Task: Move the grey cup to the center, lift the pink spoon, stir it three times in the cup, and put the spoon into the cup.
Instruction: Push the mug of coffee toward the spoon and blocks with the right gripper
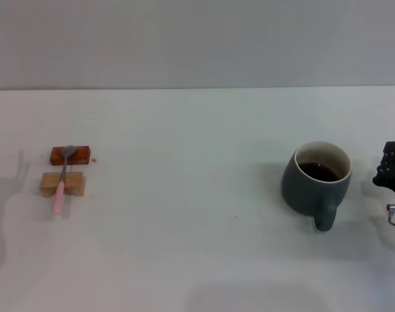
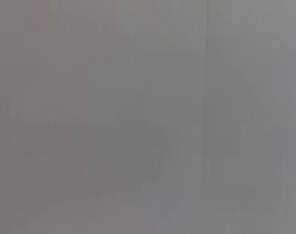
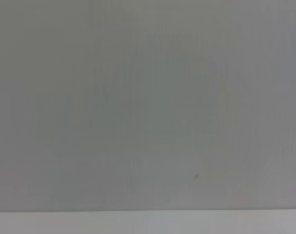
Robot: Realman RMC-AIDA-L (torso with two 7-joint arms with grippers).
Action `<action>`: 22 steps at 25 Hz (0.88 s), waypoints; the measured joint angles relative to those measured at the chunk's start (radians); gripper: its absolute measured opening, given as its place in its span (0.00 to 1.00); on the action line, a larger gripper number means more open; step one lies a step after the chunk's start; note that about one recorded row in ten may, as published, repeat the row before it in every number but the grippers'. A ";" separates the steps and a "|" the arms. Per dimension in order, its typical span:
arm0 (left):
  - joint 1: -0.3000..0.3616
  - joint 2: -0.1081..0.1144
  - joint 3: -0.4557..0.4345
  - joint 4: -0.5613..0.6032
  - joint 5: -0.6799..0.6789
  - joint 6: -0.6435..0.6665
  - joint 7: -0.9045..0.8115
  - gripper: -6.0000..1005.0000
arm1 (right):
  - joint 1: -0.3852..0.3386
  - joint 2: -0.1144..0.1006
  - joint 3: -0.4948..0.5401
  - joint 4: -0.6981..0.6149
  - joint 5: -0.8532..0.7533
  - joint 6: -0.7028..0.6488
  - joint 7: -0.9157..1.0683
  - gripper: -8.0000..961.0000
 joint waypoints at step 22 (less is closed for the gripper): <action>-0.002 0.000 0.002 0.001 0.000 -0.002 0.000 0.84 | 0.024 0.001 -0.015 0.038 -0.053 0.030 0.000 0.01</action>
